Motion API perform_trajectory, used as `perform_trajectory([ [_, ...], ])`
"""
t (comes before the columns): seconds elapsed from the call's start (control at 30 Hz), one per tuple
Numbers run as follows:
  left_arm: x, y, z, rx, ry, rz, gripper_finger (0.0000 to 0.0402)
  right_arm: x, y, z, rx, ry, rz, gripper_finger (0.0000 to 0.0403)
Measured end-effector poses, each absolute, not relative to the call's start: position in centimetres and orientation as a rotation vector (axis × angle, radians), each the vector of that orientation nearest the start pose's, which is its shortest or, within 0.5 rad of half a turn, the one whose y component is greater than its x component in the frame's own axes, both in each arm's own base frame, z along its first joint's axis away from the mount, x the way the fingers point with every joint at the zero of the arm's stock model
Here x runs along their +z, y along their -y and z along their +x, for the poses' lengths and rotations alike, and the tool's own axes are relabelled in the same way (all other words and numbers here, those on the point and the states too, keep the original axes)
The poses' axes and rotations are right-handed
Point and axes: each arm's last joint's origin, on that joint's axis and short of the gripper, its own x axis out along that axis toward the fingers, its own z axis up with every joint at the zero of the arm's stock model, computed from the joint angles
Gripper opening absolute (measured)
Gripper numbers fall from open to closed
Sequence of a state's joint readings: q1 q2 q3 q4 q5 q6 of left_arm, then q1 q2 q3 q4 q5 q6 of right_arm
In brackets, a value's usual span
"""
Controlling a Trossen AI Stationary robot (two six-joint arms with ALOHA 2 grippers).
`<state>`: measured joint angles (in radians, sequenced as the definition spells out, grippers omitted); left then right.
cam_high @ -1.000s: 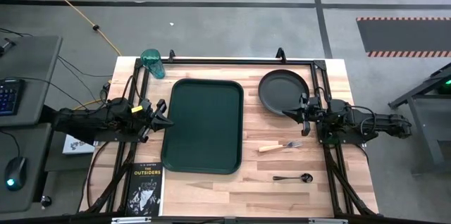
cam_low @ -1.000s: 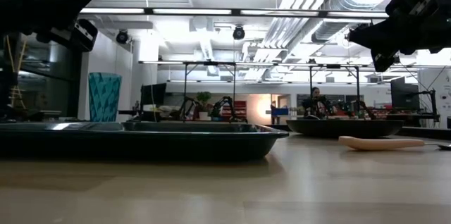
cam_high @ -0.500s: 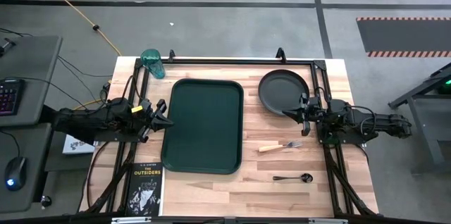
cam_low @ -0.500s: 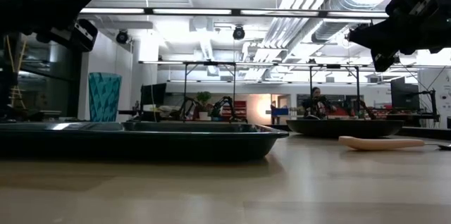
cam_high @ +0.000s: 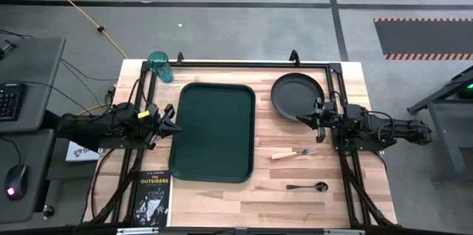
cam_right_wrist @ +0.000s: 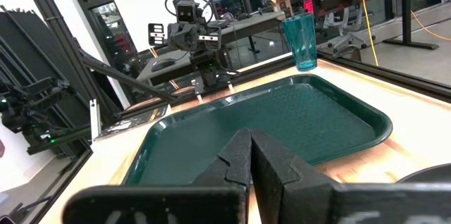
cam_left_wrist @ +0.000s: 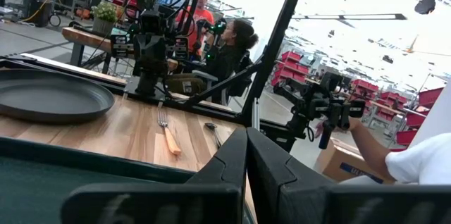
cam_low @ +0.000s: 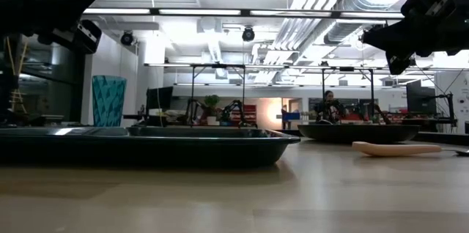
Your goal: Pick and place plate/cup/fork/spoon on tray
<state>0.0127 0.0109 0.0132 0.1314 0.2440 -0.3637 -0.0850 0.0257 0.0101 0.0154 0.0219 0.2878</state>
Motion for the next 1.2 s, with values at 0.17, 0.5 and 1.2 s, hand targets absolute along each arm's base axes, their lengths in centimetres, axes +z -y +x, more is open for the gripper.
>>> perform_trajectory([
  [0.17, 18.0, 0.6, 9.6, -0.252, 0.089, -0.344, 0.0001, 16.6, 0.9, 9.8, -0.107, 0.015, 0.288, 0.0],
  [0.5, 18.0, 0.6, 9.6, -0.252, 0.09, -0.344, 0.0001, 16.6, 0.9, 9.8, -0.107, 0.015, 0.288, 0.0],
  [1.2, 21.5, -1.8, 16.7, 0.347, -0.312, -0.248, 0.0, 16.6, 0.9, 9.8, -0.106, 0.015, 0.288, 0.0],
])
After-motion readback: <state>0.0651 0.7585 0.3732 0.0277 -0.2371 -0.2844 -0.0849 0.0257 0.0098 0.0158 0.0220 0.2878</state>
